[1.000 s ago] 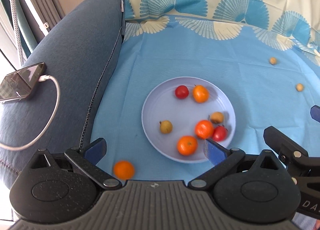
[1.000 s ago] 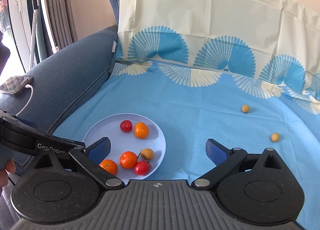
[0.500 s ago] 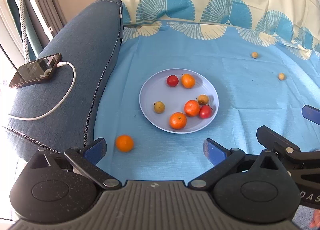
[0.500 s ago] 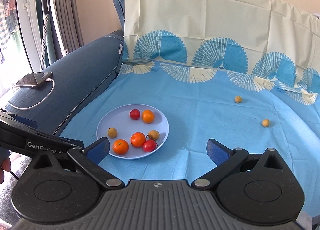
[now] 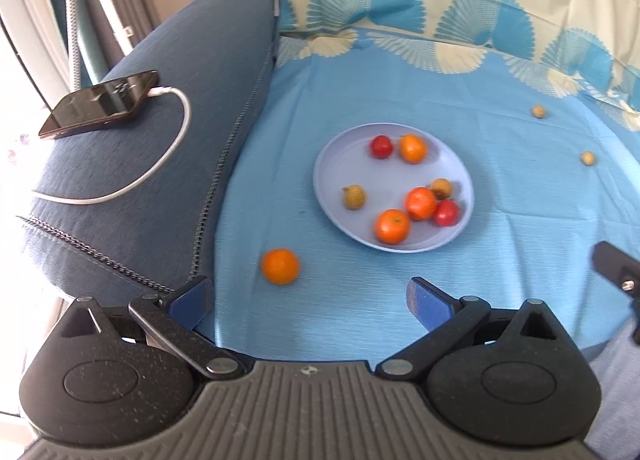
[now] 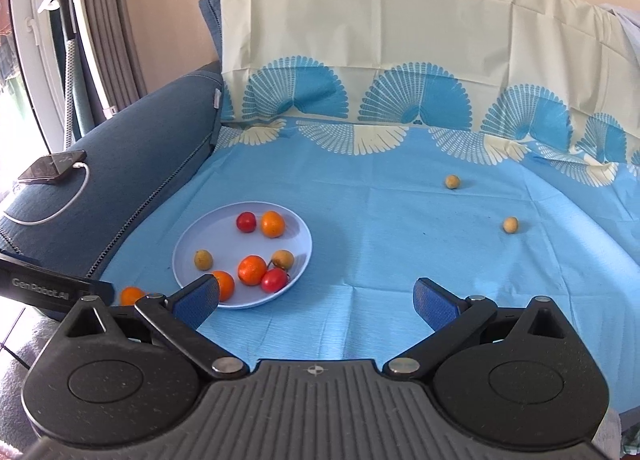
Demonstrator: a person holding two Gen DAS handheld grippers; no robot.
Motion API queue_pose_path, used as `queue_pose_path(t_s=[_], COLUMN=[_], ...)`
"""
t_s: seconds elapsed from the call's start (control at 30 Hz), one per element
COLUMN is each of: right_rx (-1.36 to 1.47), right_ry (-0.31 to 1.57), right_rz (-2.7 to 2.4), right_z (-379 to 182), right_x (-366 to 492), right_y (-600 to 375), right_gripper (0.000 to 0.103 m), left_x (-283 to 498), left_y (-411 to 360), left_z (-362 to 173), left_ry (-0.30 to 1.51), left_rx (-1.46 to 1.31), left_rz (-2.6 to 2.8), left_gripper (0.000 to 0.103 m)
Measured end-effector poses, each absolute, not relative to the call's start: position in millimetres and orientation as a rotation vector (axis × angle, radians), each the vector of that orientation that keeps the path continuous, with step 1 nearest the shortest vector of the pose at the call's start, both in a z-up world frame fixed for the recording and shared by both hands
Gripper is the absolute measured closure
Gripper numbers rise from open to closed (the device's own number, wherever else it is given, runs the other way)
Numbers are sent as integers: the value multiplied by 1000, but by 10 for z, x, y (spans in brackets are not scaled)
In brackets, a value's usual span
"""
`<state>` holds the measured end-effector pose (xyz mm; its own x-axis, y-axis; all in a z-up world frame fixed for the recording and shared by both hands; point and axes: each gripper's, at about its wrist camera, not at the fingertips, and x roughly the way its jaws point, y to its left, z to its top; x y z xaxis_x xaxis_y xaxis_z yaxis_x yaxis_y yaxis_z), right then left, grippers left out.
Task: Organize fruits
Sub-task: 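Withdraw both tools from the plate, then move the left tool to the orange while the right tool approaches two tan fruits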
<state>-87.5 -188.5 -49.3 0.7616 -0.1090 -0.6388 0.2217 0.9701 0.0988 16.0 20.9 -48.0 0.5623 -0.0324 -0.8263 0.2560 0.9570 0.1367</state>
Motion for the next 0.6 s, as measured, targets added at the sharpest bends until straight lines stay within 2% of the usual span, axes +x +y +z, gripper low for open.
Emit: queue_pose_path(t_s=[0.23, 0.6], right_rx=[194, 236], right_ry=[726, 715], right_rz=[-221, -392], right_z=[-670, -886], right_x=[-806, -489], right_y=[-2018, -2687], right_gripper=[1, 1], left_x=[387, 640], left_y=[340, 195], left_z=[-800, -872], left_ry=[1045, 1083], left_rx=[248, 242], left_rz=[-117, -141], left_gripper=[0, 0])
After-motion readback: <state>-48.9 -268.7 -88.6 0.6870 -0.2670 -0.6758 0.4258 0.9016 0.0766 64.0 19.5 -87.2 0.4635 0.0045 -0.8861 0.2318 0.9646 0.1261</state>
